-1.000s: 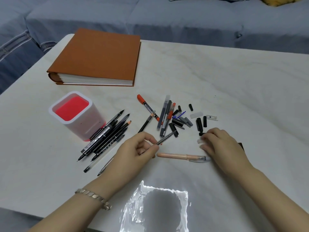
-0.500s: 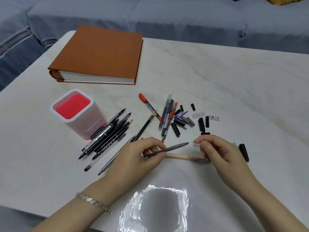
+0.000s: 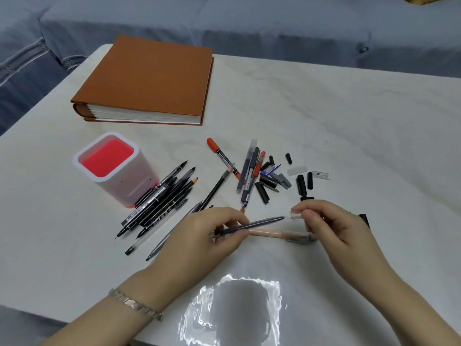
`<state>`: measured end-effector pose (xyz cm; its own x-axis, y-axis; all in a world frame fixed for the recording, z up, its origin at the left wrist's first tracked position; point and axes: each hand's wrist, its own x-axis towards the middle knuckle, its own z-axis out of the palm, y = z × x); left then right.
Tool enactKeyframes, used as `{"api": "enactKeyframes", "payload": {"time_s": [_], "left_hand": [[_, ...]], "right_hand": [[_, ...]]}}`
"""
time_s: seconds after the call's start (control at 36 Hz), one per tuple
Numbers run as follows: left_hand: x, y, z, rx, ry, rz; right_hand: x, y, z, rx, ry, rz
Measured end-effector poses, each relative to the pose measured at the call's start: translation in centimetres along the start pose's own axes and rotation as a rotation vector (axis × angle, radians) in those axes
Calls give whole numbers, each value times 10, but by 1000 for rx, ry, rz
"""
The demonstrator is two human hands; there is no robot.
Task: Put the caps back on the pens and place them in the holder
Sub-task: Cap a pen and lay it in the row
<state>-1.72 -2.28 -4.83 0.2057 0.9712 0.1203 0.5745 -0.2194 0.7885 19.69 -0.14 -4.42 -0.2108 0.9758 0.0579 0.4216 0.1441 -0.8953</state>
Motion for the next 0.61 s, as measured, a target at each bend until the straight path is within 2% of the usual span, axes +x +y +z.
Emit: {"api": "enactKeyframes", "payload": {"time_s": [0.25,0.33,0.53,0.61], "left_hand": [[1,6,-2,106,-9,105],[2,7,-3,49,15,103],[7,17,-3,-152,-25,-126],[11,21,-7,-337,-111,-241]], "right_hand": [[0,-2,9,-84,-101,-114],[1,-2,9,-73,-76,-142],[-3,1,10,-103,8,-275],[-3,3,9,-94,0,-312]]}}
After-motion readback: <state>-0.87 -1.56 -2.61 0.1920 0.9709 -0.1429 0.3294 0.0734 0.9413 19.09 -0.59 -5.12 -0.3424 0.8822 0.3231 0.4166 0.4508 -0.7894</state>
